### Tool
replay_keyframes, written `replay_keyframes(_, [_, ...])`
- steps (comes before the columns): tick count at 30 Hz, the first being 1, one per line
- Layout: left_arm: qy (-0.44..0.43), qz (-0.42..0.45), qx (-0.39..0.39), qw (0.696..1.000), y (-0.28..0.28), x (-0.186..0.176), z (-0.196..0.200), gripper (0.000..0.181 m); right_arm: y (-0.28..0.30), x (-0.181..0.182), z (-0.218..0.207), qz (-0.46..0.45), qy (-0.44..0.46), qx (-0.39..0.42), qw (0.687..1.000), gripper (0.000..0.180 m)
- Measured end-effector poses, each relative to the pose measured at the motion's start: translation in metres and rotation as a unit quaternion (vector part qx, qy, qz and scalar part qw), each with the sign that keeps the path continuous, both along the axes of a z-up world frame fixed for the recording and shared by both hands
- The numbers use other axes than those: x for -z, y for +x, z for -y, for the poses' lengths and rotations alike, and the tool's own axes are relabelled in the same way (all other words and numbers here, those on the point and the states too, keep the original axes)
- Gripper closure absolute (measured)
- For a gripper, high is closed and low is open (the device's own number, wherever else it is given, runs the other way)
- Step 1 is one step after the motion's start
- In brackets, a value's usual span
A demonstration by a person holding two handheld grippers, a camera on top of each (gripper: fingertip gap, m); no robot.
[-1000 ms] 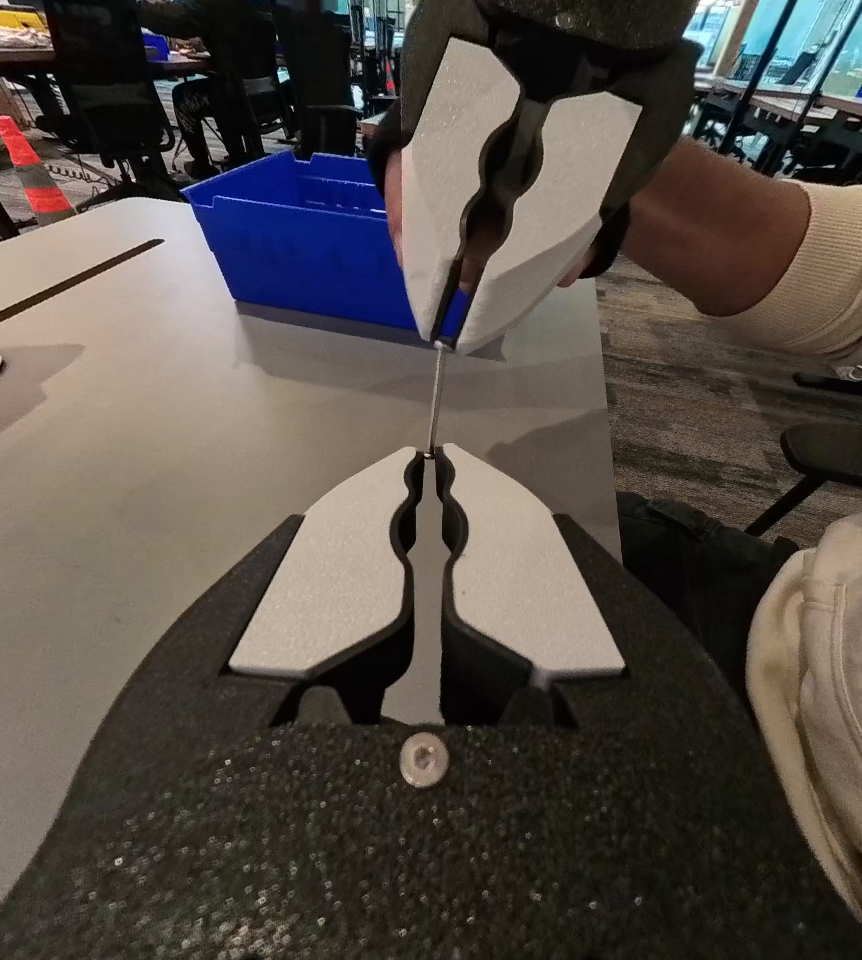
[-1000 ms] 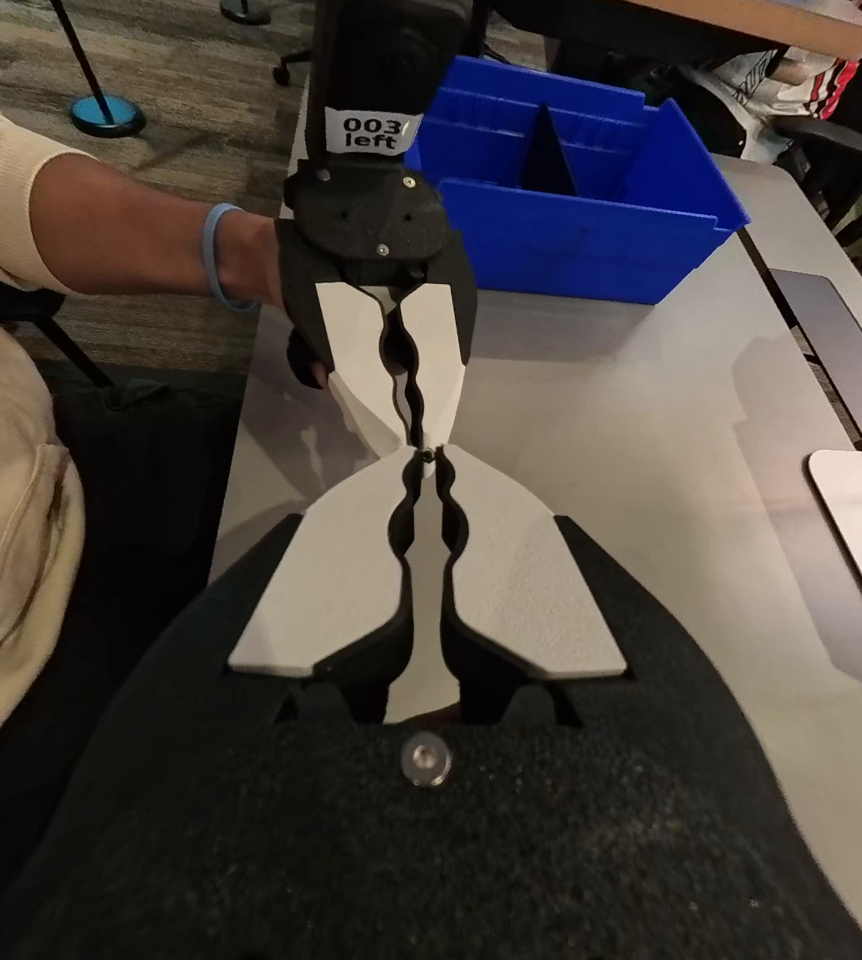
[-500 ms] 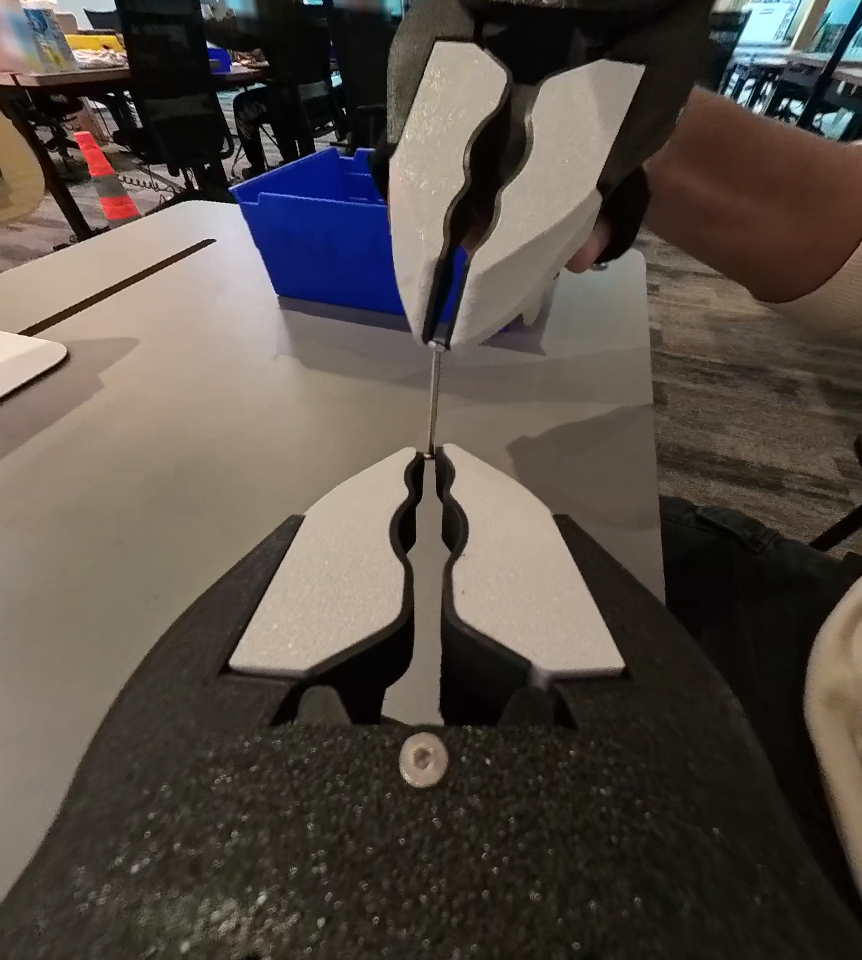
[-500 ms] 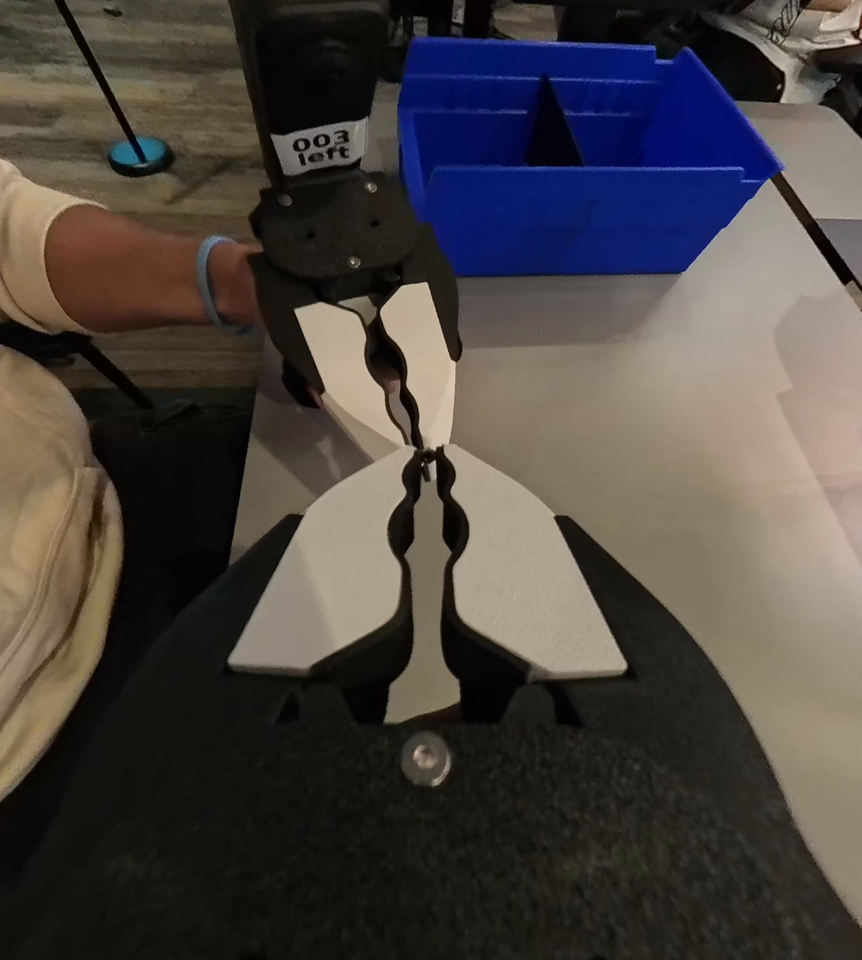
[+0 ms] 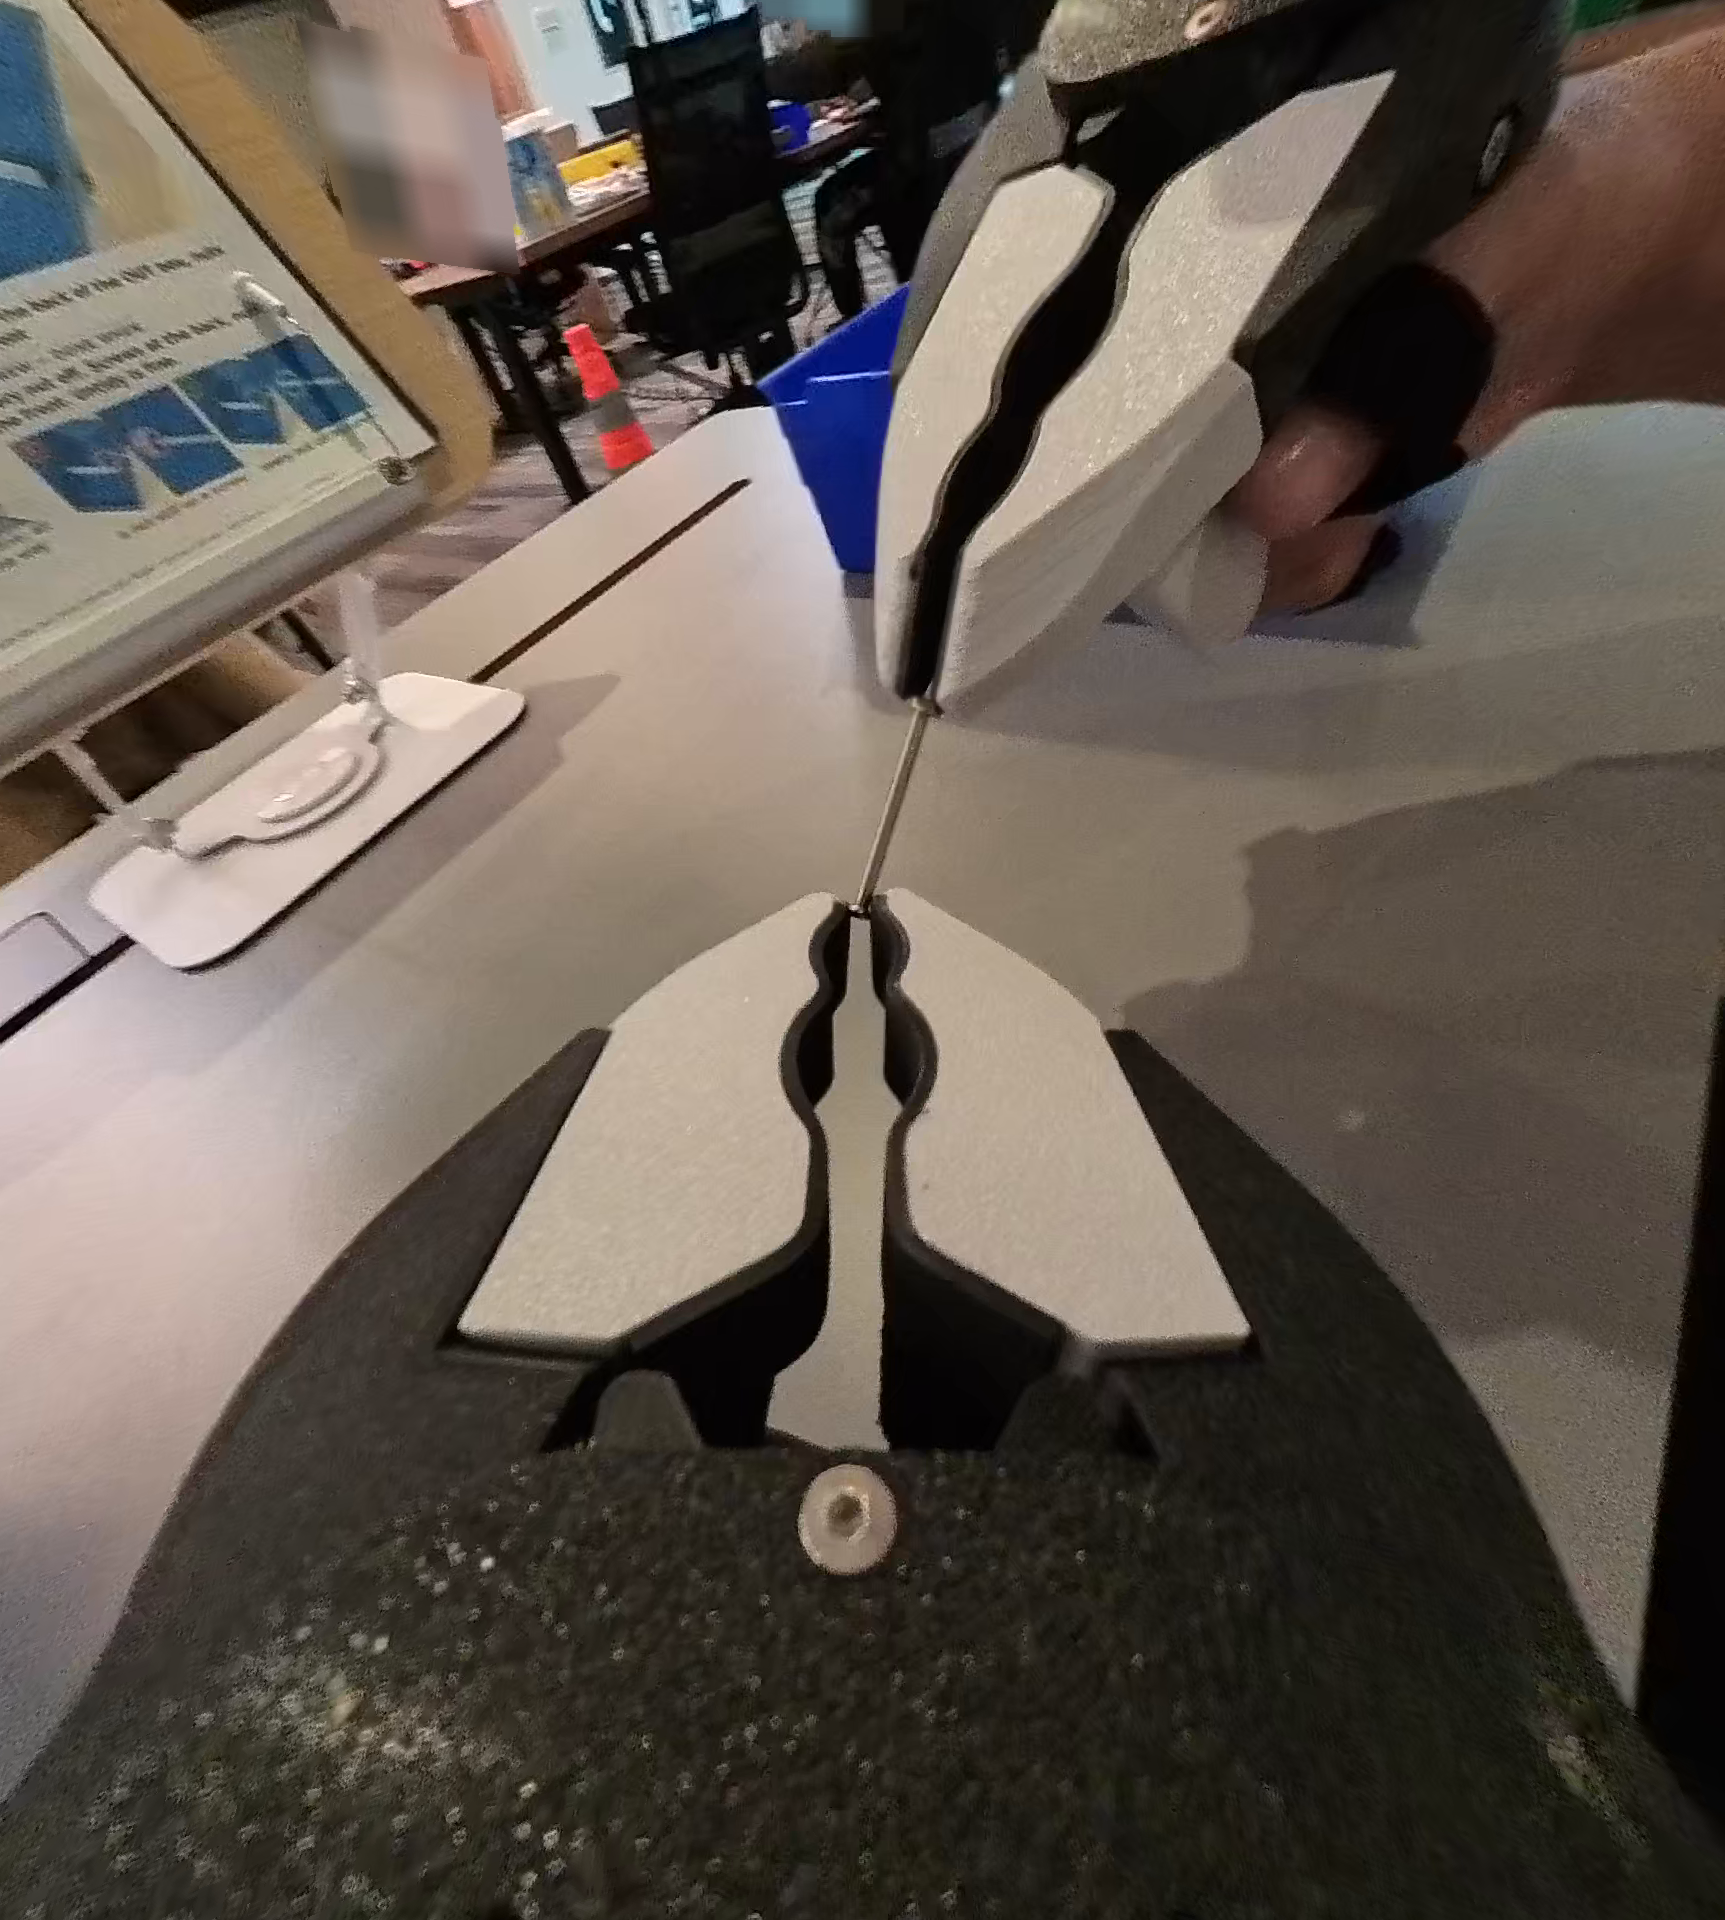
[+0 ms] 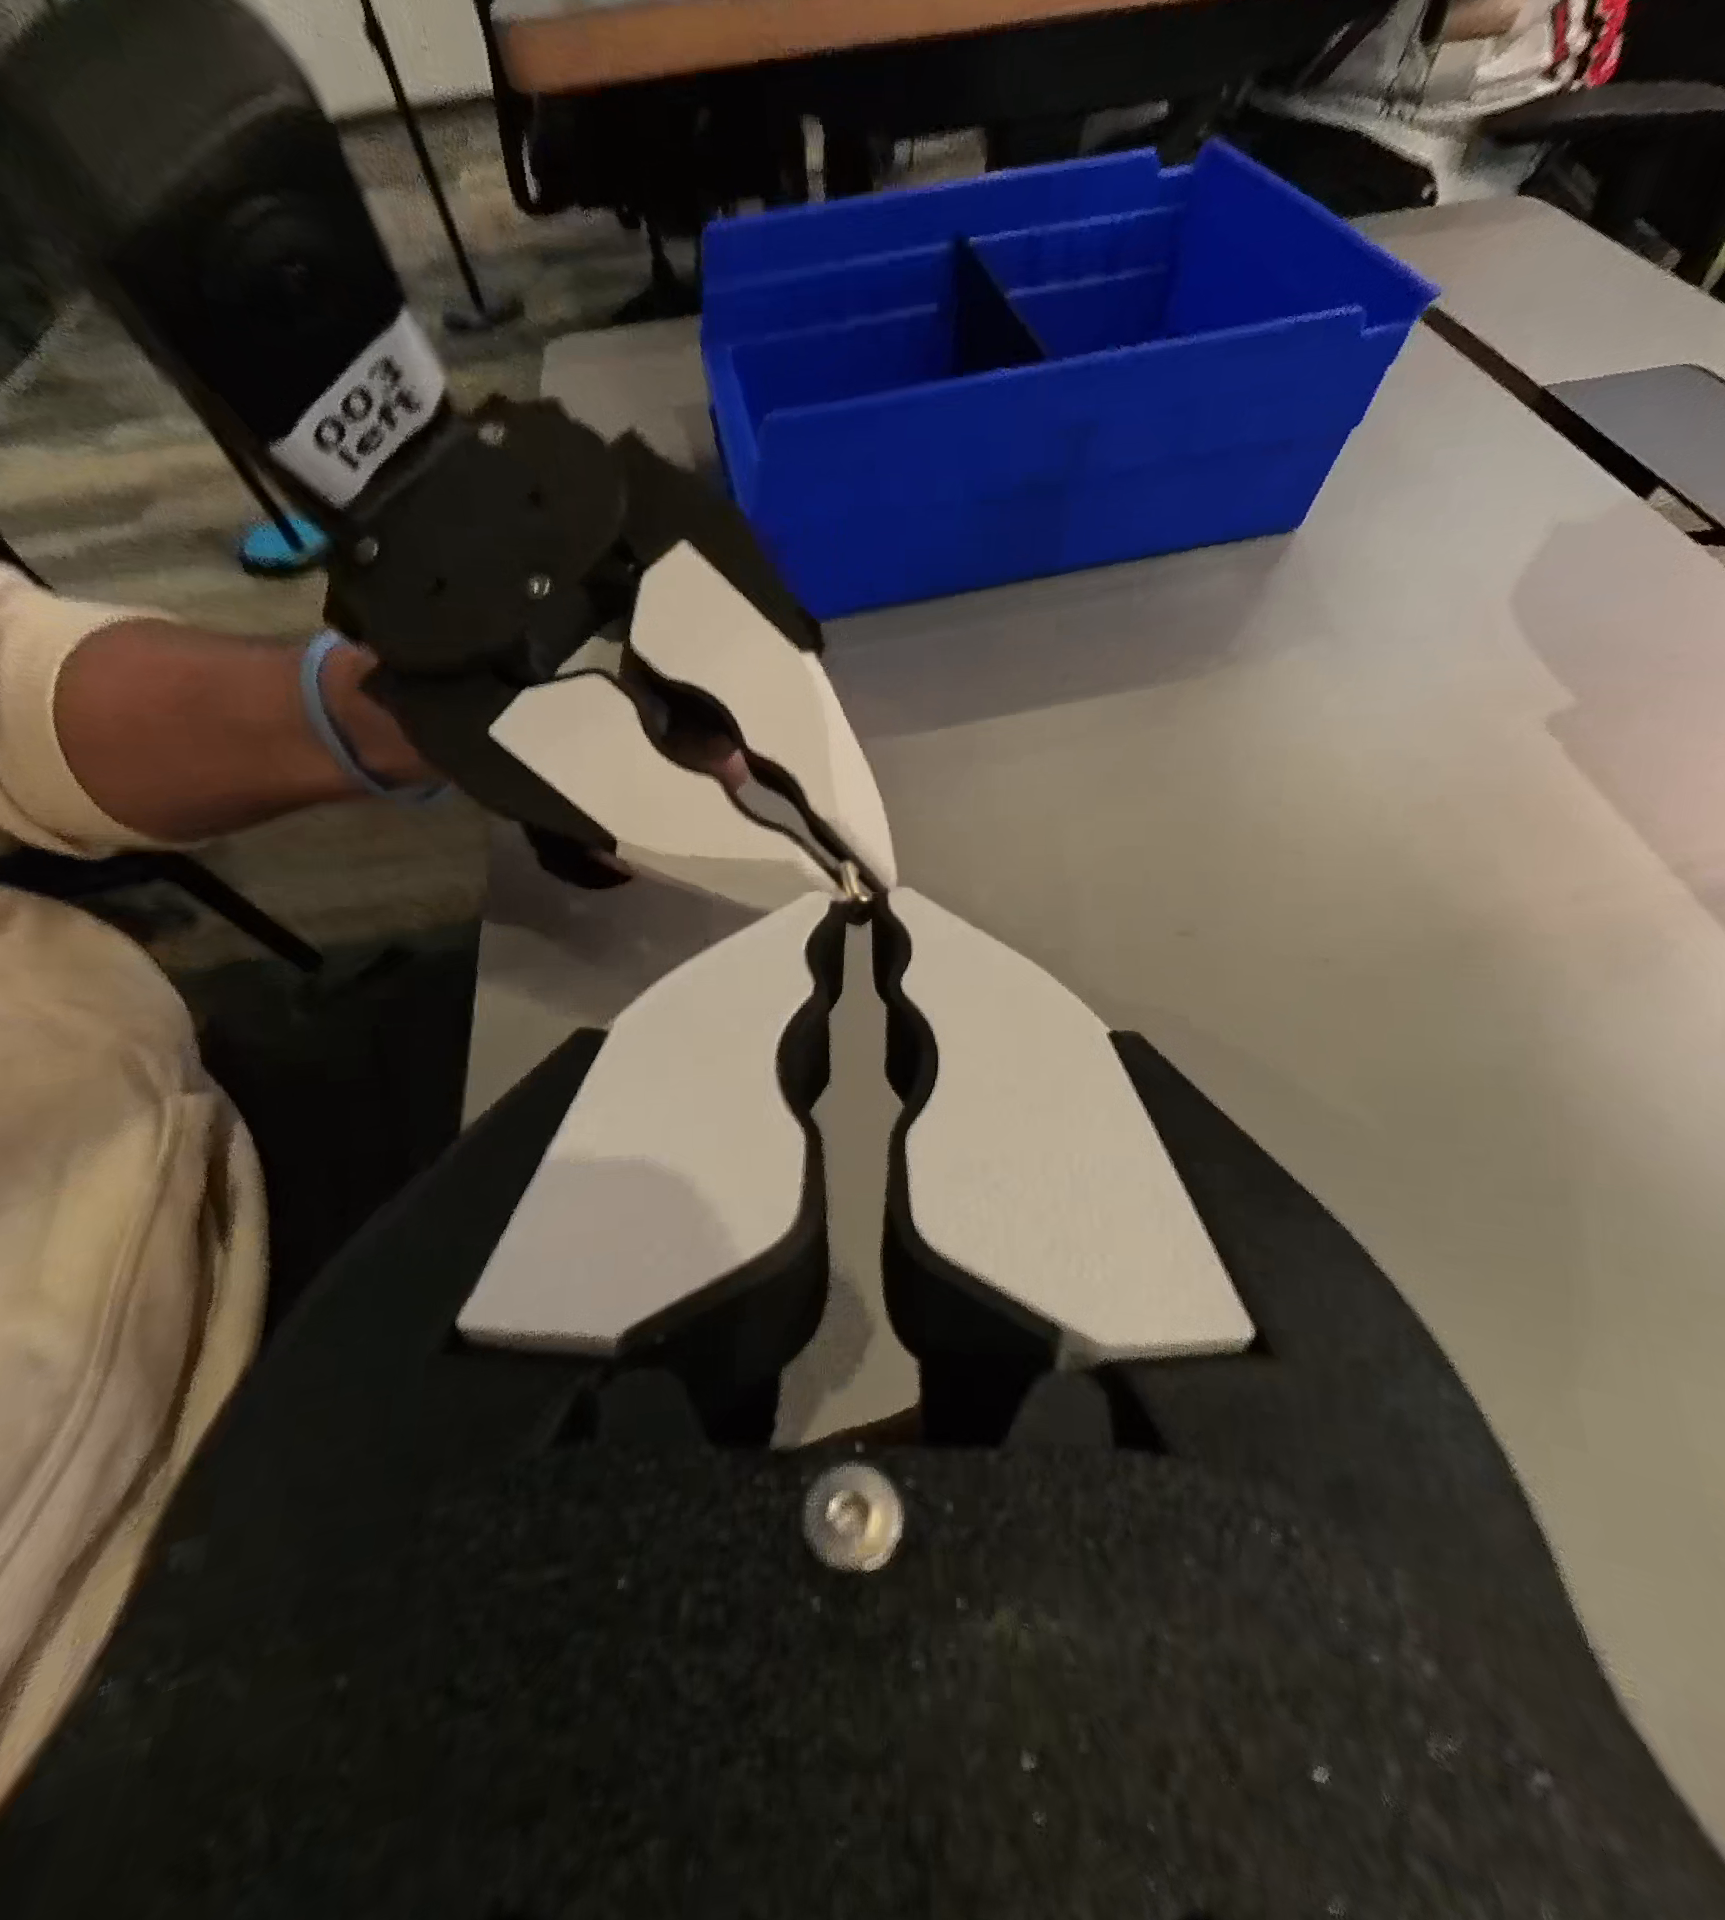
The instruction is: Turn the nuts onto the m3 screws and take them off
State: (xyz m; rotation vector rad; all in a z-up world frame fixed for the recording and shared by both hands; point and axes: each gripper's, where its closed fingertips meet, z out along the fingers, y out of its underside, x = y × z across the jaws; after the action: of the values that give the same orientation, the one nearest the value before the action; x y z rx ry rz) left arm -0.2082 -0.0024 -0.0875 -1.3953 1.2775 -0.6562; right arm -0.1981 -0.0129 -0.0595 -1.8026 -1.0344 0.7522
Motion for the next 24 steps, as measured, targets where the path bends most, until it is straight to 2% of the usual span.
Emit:
replay_keyframes(10, [0.116, -0.047, -0.085, 0.988, 0.0010, 0.0060, -0.0083, 0.177, 0.0029, 0.0056, -0.0060, -0.086, -0.073, 0.100, 0.989, 0.175])
replay_keyframes(15, [0.100, -0.047, -0.086, 0.990, 0.0034, 0.0090, -0.0098, 0.177, 0.0015, 0.0057, -0.0044, -0.086, -0.079, 0.133, 0.984, 0.175])
replay_keyframes(24, [0.006, -0.007, -0.055, 0.998, 0.0067, 0.0094, -0.0066, 0.177, -0.0033, -0.0012, -0.0031, -0.093, -0.065, 0.124, 0.986, 0.174])
